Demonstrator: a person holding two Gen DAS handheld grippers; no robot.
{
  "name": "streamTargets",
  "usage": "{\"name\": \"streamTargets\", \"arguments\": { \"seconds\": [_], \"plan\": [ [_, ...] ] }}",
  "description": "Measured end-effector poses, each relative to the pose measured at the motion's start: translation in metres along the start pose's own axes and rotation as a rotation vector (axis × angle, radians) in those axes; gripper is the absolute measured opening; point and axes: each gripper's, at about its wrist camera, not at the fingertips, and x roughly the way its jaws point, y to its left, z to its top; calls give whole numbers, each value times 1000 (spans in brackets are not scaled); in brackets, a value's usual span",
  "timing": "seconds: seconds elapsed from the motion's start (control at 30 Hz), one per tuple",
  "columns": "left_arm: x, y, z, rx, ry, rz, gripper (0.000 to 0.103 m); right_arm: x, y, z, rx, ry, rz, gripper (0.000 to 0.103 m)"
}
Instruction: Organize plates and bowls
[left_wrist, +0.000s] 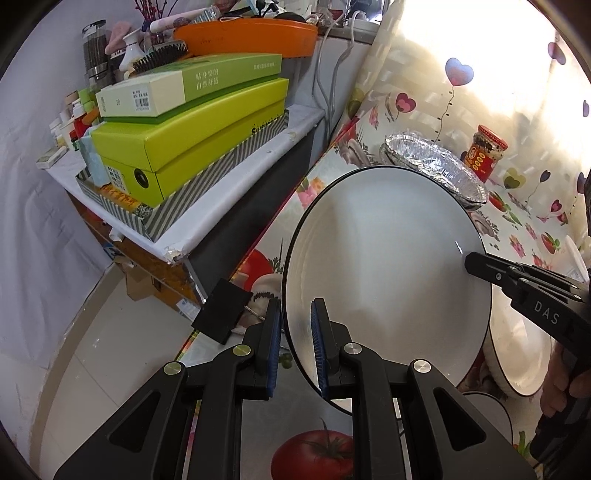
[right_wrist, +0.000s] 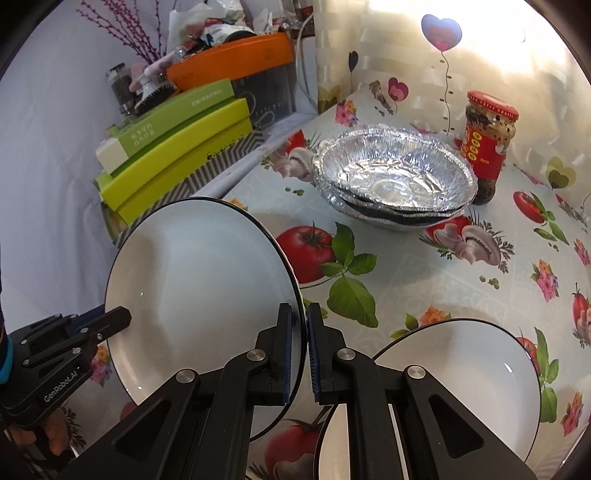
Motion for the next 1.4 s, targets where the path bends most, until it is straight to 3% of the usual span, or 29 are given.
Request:
{"name": "streamTargets", "arguments": {
  "seconds": [0.53, 1.4],
  "plan": [
    [-29, -10, -8, 11, -14, -37, 17, -41, -1, -14, 29, -22, 3, 9],
    [-65, -25, -75, 47, 27, -99, 17, -97, 1, -101, 92, -14, -19, 9]
  ]
}}
